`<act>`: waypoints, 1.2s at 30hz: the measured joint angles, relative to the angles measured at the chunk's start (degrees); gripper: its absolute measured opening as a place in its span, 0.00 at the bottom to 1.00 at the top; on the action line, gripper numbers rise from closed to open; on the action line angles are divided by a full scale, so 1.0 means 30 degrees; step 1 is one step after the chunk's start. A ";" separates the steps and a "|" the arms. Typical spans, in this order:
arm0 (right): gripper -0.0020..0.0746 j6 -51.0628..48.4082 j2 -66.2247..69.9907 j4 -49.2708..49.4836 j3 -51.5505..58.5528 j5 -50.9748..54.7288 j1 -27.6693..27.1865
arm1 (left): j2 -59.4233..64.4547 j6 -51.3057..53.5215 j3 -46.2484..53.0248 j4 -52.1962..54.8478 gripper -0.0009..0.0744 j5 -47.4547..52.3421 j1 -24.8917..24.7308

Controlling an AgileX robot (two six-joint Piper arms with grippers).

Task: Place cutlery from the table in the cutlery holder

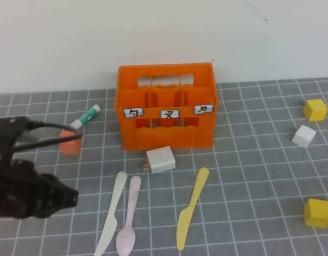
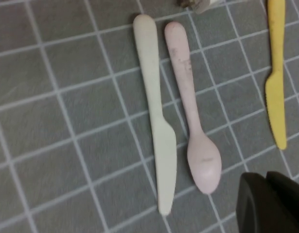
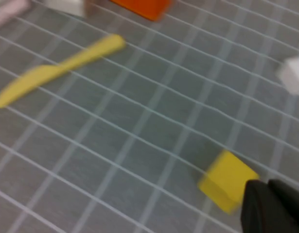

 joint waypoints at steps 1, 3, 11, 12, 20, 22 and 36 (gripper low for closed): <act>0.02 -0.1484 0.0565 0.1387 0.0000 0.0000 0.0000 | 0.0599 0.0077 -0.0353 0.0046 0.01 -0.0081 -0.0275; 0.02 -0.3839 0.1666 0.3297 0.0000 -0.0126 0.0000 | 0.1776 -0.0264 -0.0880 0.0575 0.01 -0.0663 -0.1184; 0.02 -0.6311 0.6235 0.5508 -0.0040 -0.0217 0.0297 | 0.6508 -0.8220 -0.2895 0.8783 0.01 -0.2724 -0.6431; 0.02 -0.6446 0.6544 0.5540 -0.0111 -0.0175 0.0475 | 0.7141 -0.9826 -0.3112 1.0378 0.01 -0.2809 -0.6887; 0.02 -0.6818 0.6948 0.5540 -0.0157 -0.0332 0.1524 | 1.0462 -1.2777 -0.4815 1.4163 0.33 -0.3220 -0.7881; 0.02 -0.6898 0.6948 0.5540 -0.0157 -0.0378 0.1522 | 1.1256 -1.2777 -0.5253 1.4598 0.43 -0.3413 -0.7913; 0.02 -0.7061 0.6948 0.5500 -0.0157 -0.0173 0.1522 | 1.4133 -1.3559 -0.7163 1.5242 0.52 -0.3170 -0.7913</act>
